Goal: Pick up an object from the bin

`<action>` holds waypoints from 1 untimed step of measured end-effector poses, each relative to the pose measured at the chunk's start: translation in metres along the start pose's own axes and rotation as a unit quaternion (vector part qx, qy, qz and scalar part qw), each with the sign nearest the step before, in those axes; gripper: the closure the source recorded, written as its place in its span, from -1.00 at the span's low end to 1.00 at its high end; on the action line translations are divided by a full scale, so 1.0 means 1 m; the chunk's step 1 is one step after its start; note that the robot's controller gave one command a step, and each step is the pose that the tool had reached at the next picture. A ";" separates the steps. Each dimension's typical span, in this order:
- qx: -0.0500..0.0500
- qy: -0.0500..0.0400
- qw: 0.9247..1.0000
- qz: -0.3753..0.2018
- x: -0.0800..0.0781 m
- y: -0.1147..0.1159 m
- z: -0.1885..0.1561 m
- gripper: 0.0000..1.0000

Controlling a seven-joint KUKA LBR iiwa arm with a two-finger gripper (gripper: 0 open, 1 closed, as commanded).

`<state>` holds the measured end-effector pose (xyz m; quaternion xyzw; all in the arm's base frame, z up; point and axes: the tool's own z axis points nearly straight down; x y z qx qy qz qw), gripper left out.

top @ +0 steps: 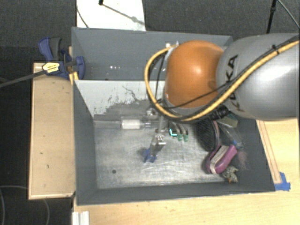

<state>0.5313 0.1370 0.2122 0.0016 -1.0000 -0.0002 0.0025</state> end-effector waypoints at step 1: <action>0.002 0.001 1.000 -0.005 0.024 -0.058 0.086 -1.00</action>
Offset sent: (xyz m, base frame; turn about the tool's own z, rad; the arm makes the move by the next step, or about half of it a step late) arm -0.0219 -0.0542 -0.0821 -0.0147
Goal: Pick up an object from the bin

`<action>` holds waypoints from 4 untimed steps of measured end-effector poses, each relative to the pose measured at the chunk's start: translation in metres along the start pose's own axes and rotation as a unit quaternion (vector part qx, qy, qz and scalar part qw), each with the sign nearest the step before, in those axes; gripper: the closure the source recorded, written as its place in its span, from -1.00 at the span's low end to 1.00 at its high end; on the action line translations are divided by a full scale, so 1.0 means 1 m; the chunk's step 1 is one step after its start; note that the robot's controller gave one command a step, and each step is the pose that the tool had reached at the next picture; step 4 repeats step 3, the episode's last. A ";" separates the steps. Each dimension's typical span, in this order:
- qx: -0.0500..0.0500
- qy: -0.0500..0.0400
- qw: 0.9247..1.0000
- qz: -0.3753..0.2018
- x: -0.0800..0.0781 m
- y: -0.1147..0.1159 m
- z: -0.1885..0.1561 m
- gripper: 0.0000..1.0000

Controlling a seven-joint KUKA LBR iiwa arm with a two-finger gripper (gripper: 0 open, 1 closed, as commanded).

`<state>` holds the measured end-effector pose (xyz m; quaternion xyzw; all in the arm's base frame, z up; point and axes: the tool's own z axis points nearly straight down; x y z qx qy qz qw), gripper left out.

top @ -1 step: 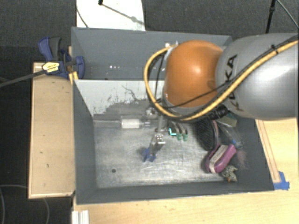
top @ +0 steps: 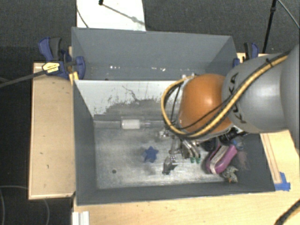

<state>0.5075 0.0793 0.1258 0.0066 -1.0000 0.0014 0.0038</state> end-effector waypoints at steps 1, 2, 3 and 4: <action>-0.002 -0.006 0.997 -0.071 -0.016 0.018 0.055 -1.00; -0.002 -0.009 0.998 -0.067 -0.017 0.018 0.051 1.00; 0.000 -0.010 0.964 -0.266 -0.047 0.005 -0.153 1.00; 0.000 -0.010 0.964 -0.266 -0.047 0.005 -0.153 1.00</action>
Offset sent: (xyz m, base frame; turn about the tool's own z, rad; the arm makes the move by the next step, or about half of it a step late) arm 0.0133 0.0173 -0.0558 -0.1421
